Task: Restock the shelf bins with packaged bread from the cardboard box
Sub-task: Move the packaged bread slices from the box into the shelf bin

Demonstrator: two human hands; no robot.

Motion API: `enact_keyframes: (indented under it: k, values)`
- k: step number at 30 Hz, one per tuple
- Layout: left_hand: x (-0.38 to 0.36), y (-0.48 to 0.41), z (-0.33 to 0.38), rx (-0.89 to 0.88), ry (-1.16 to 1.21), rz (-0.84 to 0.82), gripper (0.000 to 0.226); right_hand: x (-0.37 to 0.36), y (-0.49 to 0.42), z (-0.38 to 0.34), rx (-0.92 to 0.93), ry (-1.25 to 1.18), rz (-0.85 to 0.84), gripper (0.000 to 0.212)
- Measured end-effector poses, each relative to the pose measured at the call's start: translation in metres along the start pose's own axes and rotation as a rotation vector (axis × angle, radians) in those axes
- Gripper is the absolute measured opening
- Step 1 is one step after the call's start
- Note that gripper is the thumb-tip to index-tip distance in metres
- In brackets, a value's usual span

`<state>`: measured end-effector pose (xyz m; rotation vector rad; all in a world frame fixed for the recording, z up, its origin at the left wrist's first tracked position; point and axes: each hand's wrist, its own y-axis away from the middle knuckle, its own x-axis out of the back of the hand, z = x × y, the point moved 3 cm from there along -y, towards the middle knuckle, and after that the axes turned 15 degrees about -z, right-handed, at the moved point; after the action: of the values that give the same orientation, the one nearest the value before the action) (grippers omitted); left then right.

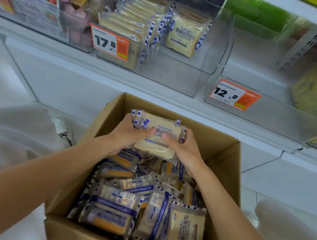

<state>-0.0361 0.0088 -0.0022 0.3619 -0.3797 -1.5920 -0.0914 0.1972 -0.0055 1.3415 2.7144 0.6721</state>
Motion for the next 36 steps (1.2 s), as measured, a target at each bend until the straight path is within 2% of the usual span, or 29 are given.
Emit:
enact_keyframes:
  k: [3,4,6,8,10,12,14,17,21,23,24,26,28,30,34,36]
  values:
    - [0.010,0.009,0.024,-0.114,-0.072,0.021,0.069,0.000,0.013,-0.035,0.103,0.184,0.005,0.106]
    - [0.014,0.014,0.037,-0.178,-0.120,0.031,0.067,0.000,0.019,-0.053,0.153,0.313,0.002,0.115]
    - [0.017,0.026,0.064,-0.322,-0.191,0.013,0.056,-0.004,0.028,-0.093,0.224,0.618,-0.026,0.121]
    - [0.017,0.036,0.090,-0.412,-0.271,-0.027,0.047,-0.009,0.030,-0.134,0.252,0.879,-0.043,0.116]
    - [0.021,0.042,0.117,-0.481,-0.321,-0.051,0.050,-0.010,0.030,-0.169,0.284,1.029,0.015,0.098]
    - [0.030,0.044,0.145,-0.530,-0.380,-0.031,0.065,-0.007,0.029,-0.199,0.359,1.091,0.120,0.079]
    - [0.043,0.042,0.171,-0.557,-0.464,-0.018,0.086,0.001,0.027,-0.225,0.445,1.154,0.229,0.071]
    - [0.071,0.020,0.197,-0.566,-0.545,-0.018,0.093,0.022,0.012,-0.259,0.522,1.296,0.405,0.066]
    - [0.119,-0.032,0.219,-0.506,-0.685,0.224,0.054,0.052,-0.046,-0.279,0.381,1.354,0.439,0.067]
    - [0.133,-0.060,0.227,-0.444,-0.964,0.299,0.042,0.062,-0.087,-0.280,0.294,1.368,0.428,0.066]
    - [0.137,-0.072,0.228,-0.384,-1.117,0.306,0.044,0.066,-0.109,-0.278,0.244,1.356,0.416,0.068]
    - [0.139,-0.091,0.222,-0.254,-1.267,0.260,0.049,0.072,-0.152,-0.266,0.126,1.375,0.383,0.082]
    - [0.139,-0.101,0.211,-0.246,-1.318,0.253,0.053,0.075,-0.185,-0.248,-0.021,1.425,0.336,0.103]
    - [0.141,-0.103,0.203,-0.275,-1.332,0.283,0.062,0.075,-0.204,-0.234,-0.096,1.443,0.324,0.109]
    - [0.142,-0.104,0.205,-0.308,-1.339,0.331,0.072,0.072,-0.209,-0.226,-0.010,1.445,0.434,0.099]
    - [0.141,-0.104,0.204,-0.316,-1.345,0.348,0.073,0.073,-0.206,-0.223,0.018,1.426,0.427,0.105]
